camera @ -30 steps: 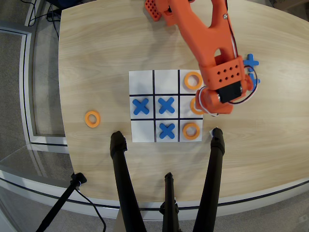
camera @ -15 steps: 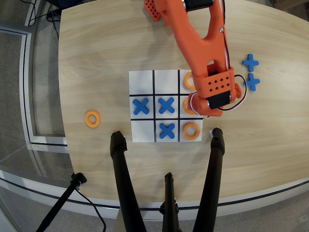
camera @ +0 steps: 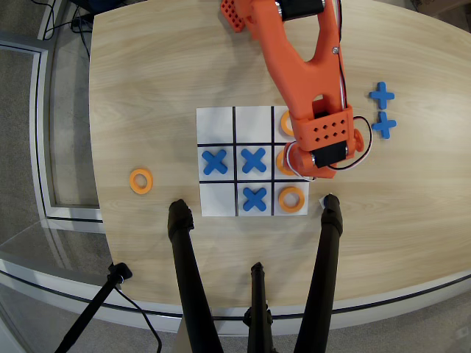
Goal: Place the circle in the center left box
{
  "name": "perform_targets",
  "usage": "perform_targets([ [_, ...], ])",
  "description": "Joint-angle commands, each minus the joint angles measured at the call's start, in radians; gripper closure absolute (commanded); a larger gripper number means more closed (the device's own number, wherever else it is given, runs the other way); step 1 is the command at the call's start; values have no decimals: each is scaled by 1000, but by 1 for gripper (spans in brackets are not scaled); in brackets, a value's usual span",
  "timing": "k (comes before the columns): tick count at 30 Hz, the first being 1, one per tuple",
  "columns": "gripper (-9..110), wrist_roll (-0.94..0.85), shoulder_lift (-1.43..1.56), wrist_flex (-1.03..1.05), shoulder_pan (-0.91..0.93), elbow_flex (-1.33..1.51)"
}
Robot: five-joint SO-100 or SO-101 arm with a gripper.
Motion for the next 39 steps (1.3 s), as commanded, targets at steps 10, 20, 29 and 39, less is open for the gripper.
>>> perform_targets([
  [10,102,9,3,-8,-17,-11],
  [20,93,8,23,-2,-5,-21],
  [29,89,-3,104,84,32,-137],
  [39,89,-83,434,144,83,5],
])
